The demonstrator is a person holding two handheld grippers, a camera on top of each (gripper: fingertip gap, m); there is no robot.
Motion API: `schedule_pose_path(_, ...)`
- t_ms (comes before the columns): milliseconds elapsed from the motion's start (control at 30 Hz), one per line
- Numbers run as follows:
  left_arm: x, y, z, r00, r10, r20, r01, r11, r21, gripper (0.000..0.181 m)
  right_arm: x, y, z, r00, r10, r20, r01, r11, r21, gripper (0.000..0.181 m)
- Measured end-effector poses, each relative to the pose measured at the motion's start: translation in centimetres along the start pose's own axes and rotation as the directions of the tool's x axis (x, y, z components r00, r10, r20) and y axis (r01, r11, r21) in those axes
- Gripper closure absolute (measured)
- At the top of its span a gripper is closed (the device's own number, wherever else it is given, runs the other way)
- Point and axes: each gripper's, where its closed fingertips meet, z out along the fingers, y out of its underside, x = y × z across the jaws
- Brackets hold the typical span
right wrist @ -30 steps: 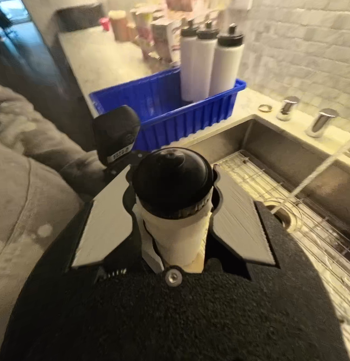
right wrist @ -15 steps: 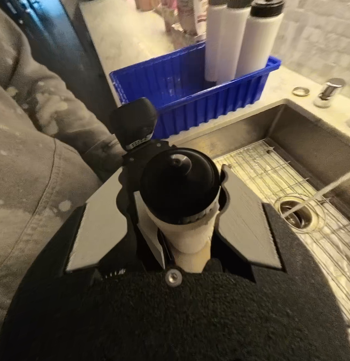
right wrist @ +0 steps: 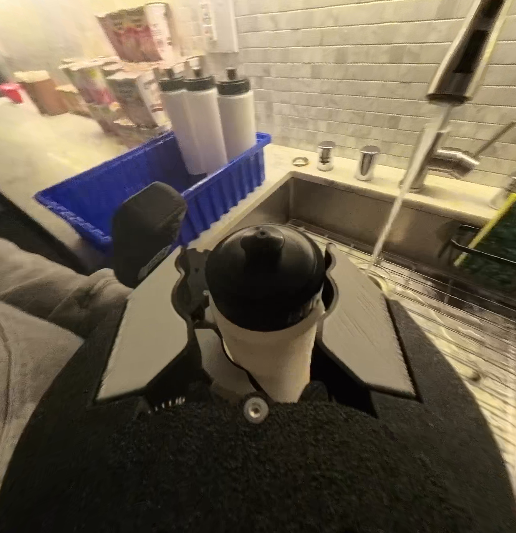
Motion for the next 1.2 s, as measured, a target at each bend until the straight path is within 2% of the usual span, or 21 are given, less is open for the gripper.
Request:
schedule_pose_path(100, 0.3, 0.0, -0.1, 0.999, 0.012, -0.041, -0.012, 1.0, -0.001, 0.077, -0.8, 0.0, -0.2, 0.96, -0.061, 0.273, 0.093, 0.99, -0.107, 0.082)
schedule_pose_path(167, 0.6, 0.1, -0.2, 0.997, 0.019, -0.068, -0.019, 1.0, -0.004, 0.077, -1.6, 0.5, -0.4, 0.897, -0.107, 0.429, 0.189, 0.97, -0.154, 0.092)
schedule_pose_path(267, 0.7, 0.1, -0.2, 0.996, 0.015, -0.093, -0.016, 1.0, -0.007, 0.077, -1.4, 0.7, -0.4, 0.866, -0.149, 0.478, 0.25, 0.956, -0.155, 0.103)
schedule_pose_path(367, 0.5, 0.1, -0.1, 0.997, -0.001, -0.076, 0.0, 1.0, -0.007, 0.073, -0.8, 0.1, 0.0, 0.932, -0.101, 0.348, 0.137, 0.987, -0.081, 0.104)
schedule_pose_path(400, 0.4, 0.1, -0.1, 0.998, -0.007, -0.062, 0.007, 1.0, -0.005, 0.077, -0.3, -0.2, 0.2, 0.963, -0.064, 0.261, 0.079, 0.996, -0.046, 0.104)
schedule_pose_path(467, 0.1, 0.0, 0.1, 0.999, -0.02, -0.03, 0.02, 1.0, -0.002, 0.073, 0.7, -0.6, 0.2, 0.999, -0.002, 0.047, 0.0, 0.999, 0.038, 0.104)
schedule_pose_path(533, 0.1, 0.0, 0.2, 1.0, -0.009, -0.003, 0.009, 1.0, 0.001, 0.077, 1.4, -0.6, -0.2, 0.983, 0.056, -0.175, -0.039, 0.994, 0.101, 0.104)
schedule_pose_path(600, 0.3, 0.0, 0.2, 1.0, 0.005, 0.001, -0.005, 1.0, 0.006, 0.077, 1.4, -0.5, -0.4, 0.962, 0.073, -0.263, -0.049, 0.994, 0.097, 0.104)
schedule_pose_path(667, 0.4, 0.1, 0.2, 1.0, 0.002, -0.01, -0.002, 1.0, -0.004, 0.077, 1.3, -0.6, -0.1, 0.983, 0.045, -0.178, -0.038, 0.998, 0.043, 0.101)
schedule_pose_path(733, 0.5, 0.1, 0.2, 0.999, 0.0, -0.036, 0.0, 1.0, -0.001, 0.077, 0.6, -0.8, 0.1, 1.0, 0.003, 0.024, -0.003, 1.0, -0.005, 0.093)
schedule_pose_path(767, 0.6, 0.1, 0.2, 0.999, 0.004, -0.05, -0.004, 1.0, 0.001, 0.077, 0.3, -0.5, 0.1, 0.992, -0.016, 0.129, 0.023, 0.998, -0.055, 0.086)
schedule_pose_path(833, 0.9, 0.1, 0.1, 0.997, 0.013, -0.078, -0.013, 1.0, -0.003, 0.076, -0.7, 0.5, -0.1, 0.944, -0.033, 0.329, 0.087, 0.985, -0.151, 0.083)
schedule_pose_path(900, 1.1, 0.2, 0.0, 0.994, 0.021, -0.106, -0.022, 1.0, -0.004, 0.076, -1.4, 1.3, -0.1, 0.896, -0.076, 0.437, 0.174, 0.967, -0.188, 0.091)
schedule_pose_path(933, 1.2, 0.2, 0.0, 0.993, 0.023, -0.116, -0.024, 1.0, -0.007, 0.077, -1.4, 1.5, 0.0, 0.889, -0.111, 0.445, 0.212, 0.96, -0.184, 0.094)
schedule_pose_path(1000, 1.2, 0.3, -0.1, 0.993, 0.021, -0.118, -0.023, 1.0, -0.012, 0.076, -1.4, 1.3, 0.2, 0.895, -0.117, 0.429, 0.197, 0.969, -0.147, 0.094)
schedule_pose_path(1033, 1.1, 0.3, -0.1, 0.994, 0.018, -0.11, -0.02, 1.0, -0.015, 0.077, -1.1, 1.0, 0.3, 0.918, -0.105, 0.382, 0.162, 0.98, -0.119, 0.094)
schedule_pose_path(1133, 0.8, 0.2, 0.2, 0.998, -0.001, -0.059, 0.001, 1.0, -0.01, 0.079, 0.3, 0.1, 0.6, 0.991, -0.028, 0.127, 0.026, 1.0, 0.015, 0.096)
schedule_pose_path(1200, 0.6, 0.1, 0.3, 1.0, -0.009, -0.028, 0.009, 1.0, -0.001, 0.073, 1.2, -0.3, 0.5, 0.996, 0.027, -0.084, -0.02, 0.995, 0.093, 0.095)
